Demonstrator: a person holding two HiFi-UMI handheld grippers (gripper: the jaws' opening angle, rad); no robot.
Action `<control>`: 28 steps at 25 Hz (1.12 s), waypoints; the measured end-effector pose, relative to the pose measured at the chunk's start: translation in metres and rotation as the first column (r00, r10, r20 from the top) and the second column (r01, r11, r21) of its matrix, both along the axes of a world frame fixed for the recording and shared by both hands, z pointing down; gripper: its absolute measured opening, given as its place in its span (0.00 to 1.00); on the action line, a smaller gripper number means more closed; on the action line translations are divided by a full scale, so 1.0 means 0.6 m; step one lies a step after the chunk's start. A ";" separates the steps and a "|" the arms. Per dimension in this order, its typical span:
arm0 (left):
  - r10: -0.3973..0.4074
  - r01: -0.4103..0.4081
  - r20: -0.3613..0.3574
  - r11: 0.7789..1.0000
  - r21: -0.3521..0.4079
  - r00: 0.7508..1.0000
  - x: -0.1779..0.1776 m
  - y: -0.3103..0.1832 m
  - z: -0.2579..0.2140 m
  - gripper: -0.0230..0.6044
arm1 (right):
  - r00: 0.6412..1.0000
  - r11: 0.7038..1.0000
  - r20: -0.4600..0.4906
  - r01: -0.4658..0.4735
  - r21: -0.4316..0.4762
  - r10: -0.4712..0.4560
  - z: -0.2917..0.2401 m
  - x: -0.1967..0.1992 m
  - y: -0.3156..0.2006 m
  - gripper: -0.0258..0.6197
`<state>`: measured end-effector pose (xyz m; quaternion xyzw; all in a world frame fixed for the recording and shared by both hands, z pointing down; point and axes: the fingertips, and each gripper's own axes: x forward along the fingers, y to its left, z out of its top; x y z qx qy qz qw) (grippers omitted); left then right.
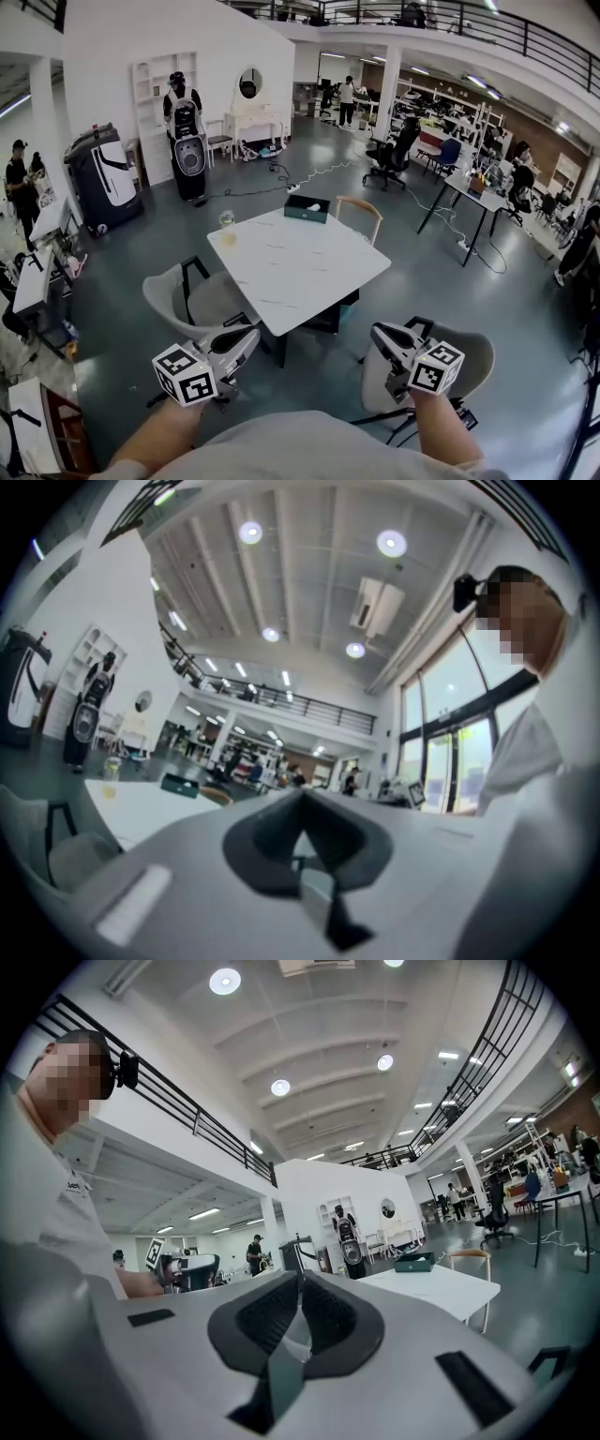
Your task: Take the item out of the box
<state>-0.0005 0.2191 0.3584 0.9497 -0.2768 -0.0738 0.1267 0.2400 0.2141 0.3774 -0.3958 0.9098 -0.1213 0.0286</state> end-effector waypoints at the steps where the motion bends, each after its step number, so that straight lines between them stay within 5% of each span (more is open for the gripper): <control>1: 0.002 -0.002 0.001 1.000 0.000 1.000 0.010 0.003 0.001 0.04 | 1.000 1.000 0.001 -0.002 -0.001 0.002 0.000 0.009 0.002 0.05; 13: 0.042 -0.042 0.014 0.999 -0.013 0.999 0.086 0.002 0.007 0.04 | 1.000 1.000 0.011 -0.017 -0.014 0.017 0.009 0.071 0.005 0.05; 28: 0.103 -0.103 -0.024 0.995 0.008 0.994 0.035 -0.168 0.011 0.04 | 0.996 0.996 -0.019 -0.085 -0.032 0.085 0.025 0.036 -0.142 0.05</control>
